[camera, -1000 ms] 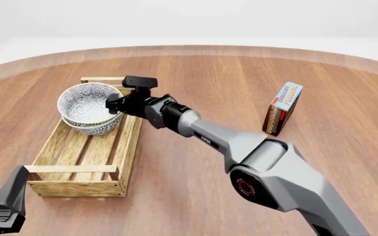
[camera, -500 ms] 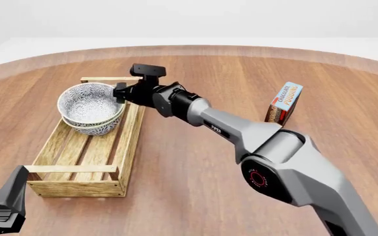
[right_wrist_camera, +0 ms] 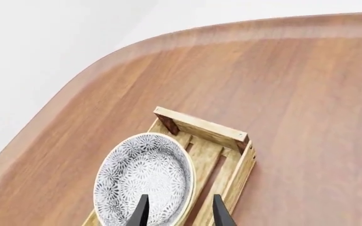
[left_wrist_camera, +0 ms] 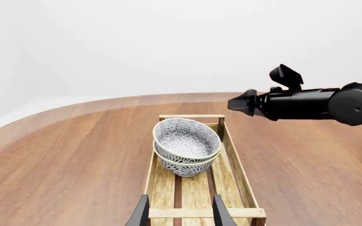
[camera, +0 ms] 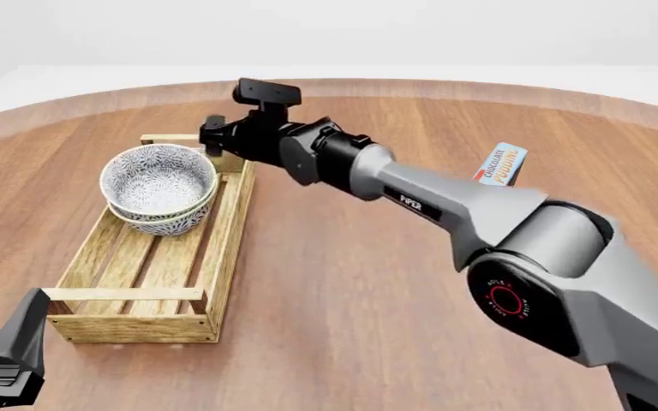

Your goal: Stack the left bowl on the right bowl and place them in the tray.

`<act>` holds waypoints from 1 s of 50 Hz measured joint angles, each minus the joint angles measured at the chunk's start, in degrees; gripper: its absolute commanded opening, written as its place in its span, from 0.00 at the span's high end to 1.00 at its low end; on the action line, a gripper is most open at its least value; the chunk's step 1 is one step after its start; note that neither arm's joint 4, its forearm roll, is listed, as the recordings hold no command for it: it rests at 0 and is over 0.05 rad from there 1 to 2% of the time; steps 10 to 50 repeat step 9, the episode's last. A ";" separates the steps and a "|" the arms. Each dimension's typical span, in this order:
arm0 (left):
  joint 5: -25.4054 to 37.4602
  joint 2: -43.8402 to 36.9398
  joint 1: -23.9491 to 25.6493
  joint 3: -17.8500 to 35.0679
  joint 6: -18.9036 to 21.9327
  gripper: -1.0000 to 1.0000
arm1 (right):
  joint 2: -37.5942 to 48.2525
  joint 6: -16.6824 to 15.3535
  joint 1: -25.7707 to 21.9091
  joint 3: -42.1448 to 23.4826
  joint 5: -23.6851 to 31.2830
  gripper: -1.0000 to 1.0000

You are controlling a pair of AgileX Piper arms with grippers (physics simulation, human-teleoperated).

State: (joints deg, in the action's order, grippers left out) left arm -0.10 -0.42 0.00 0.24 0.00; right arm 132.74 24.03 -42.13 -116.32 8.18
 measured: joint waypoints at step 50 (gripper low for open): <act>0.00 0.00 0.00 0.00 0.00 0.00 | -5.68 -0.29 0.20 7.19 -3.30 0.00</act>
